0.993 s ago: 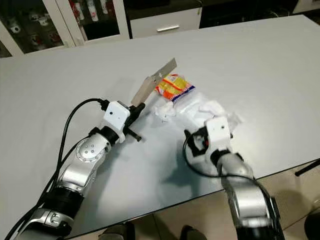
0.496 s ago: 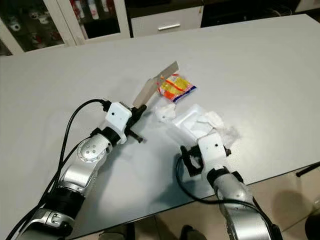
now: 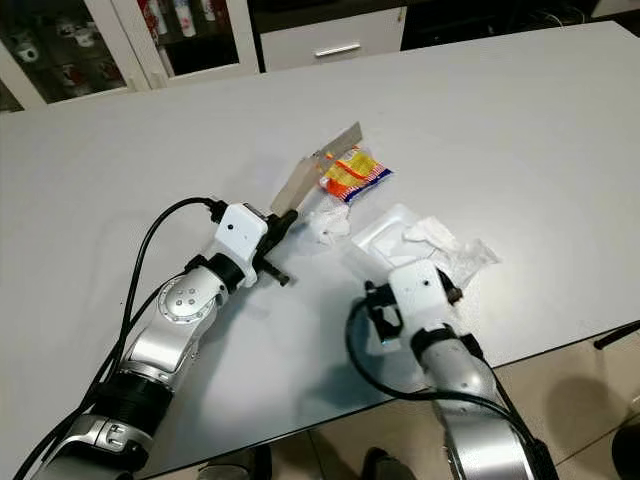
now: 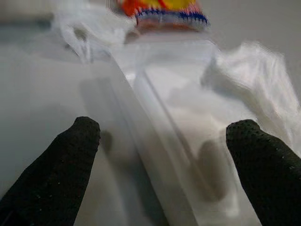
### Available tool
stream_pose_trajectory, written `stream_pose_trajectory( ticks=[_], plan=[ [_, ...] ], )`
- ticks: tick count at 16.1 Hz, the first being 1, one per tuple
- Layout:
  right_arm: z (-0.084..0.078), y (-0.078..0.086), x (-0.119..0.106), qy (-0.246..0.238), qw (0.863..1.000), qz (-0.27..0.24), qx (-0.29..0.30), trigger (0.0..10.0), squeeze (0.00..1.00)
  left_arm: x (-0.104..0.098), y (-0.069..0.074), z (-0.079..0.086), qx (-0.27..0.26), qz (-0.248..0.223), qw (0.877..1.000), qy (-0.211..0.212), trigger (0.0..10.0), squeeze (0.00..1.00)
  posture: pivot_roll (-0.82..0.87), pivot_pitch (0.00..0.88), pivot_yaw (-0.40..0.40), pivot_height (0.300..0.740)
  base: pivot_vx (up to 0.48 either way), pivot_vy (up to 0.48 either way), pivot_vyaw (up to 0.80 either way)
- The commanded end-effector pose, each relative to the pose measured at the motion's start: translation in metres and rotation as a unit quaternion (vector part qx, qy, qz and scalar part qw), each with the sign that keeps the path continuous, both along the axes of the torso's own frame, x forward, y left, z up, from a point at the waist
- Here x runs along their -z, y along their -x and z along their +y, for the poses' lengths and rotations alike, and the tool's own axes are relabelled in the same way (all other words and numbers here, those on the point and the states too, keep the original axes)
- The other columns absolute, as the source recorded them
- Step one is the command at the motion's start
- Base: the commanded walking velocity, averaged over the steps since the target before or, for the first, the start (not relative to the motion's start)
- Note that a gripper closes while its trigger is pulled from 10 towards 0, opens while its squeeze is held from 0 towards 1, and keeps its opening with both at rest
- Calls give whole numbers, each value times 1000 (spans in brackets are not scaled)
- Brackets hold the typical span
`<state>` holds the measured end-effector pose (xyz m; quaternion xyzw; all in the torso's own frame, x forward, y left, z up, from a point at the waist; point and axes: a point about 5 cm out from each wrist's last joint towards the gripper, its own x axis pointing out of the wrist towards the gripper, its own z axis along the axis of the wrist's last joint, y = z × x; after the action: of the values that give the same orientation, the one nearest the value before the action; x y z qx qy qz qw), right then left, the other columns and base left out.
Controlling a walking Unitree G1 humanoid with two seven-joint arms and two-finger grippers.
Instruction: Picking trash to rubbish bin
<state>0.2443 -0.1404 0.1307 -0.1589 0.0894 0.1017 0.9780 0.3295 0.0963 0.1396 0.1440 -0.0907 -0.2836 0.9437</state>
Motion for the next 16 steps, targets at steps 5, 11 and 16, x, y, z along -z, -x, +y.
stream_pose_trajectory(
  ticks=[5,11,16],
  plan=[
    [5,11,-12,2,1000,4,-16,10000,0,1,-2,1,5,1,1000,-5,0,0,107,158,57,740,0,0,0],
    [11,36,-3,-18,997,65,-34,10000,0,2,-2,-1,8,4,1000,-6,0,0,93,156,64,740,0,0,0],
    [6,35,-1,16,997,68,-34,10000,0,3,-2,-4,13,5,1000,-6,0,0,92,154,70,740,0,0,0]
  ],
)
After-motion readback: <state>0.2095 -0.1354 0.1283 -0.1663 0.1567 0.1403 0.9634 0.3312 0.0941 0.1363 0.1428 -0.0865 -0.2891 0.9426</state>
